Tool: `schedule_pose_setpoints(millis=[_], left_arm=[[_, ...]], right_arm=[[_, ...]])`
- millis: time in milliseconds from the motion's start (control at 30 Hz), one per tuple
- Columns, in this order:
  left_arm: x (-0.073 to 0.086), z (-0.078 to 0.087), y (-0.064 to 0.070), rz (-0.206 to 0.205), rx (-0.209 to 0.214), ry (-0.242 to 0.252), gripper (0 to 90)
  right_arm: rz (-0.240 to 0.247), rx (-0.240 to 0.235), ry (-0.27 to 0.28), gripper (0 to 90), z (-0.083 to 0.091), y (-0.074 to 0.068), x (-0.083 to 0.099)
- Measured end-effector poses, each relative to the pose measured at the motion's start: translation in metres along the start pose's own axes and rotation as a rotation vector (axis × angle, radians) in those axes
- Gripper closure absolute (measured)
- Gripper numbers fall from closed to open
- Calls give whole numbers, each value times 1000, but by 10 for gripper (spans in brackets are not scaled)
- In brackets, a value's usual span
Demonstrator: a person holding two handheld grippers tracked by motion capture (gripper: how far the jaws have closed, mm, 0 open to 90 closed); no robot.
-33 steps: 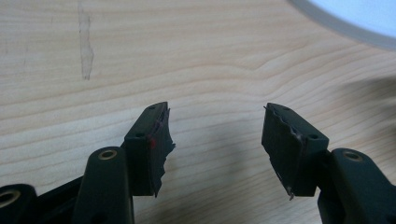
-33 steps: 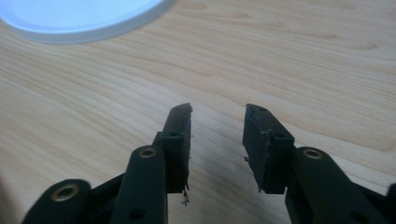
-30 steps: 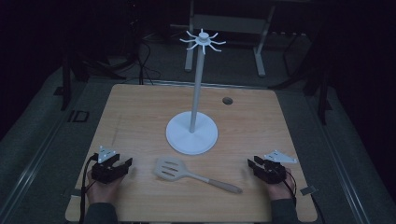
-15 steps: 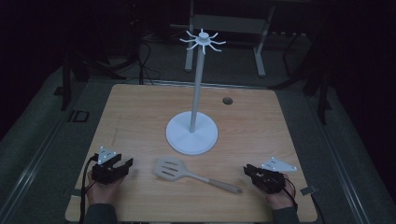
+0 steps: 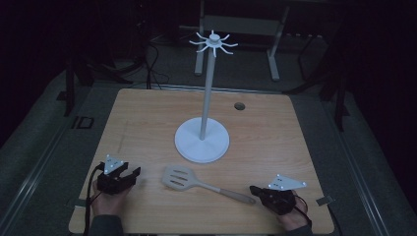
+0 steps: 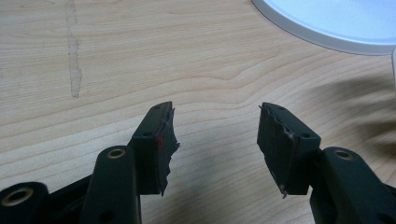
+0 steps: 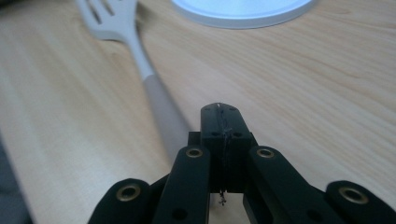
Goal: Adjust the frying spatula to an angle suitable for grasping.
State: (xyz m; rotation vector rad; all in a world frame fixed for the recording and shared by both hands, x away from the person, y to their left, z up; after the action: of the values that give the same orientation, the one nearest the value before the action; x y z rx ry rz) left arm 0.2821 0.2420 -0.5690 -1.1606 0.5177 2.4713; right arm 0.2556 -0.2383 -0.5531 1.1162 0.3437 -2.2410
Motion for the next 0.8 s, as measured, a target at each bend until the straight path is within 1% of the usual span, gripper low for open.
schedule_pose_setpoints(millis=[167, 300, 467, 533, 633, 700, 800], left_arm=[[0, 0, 0, -1, -1, 2, 465], [0, 0, 0, 0, -2, 3, 467], [-1, 1, 1, 2, -5, 8, 468], [-1, 1, 1, 3, -4, 12, 469], [-1, 2, 1, 0, -5, 17, 474], [-1, 3, 1, 2, -2, 22, 475], [-1, 3, 1, 1, 2, 25, 475]], right_arm=[[25, -30, -20, 897, 4, -7, 7], [53, -51, -55, 897, 6, -13, 17], [69, -58, -100, 897, 7, -15, 29], [79, -55, -117, 897, 6, -15, 32], [97, -27, -133, 898, 2, -14, 33], [101, -16, -131, 898, 1, -12, 32], [113, 25, -116, 899, -2, -9, 29]])
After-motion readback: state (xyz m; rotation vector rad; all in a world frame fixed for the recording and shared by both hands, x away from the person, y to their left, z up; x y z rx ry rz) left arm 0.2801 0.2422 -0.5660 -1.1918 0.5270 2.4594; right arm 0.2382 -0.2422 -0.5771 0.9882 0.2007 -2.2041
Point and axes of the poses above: each handheld gripper's, and its own axes: z roughly backward along the jaws, x roughly out of its underside, y roughly to its right, the point moved 3 cm from there along -z, roughly forward along the jaws, and after that the axes turned 12 degrees about x, right-handed, at the moved point
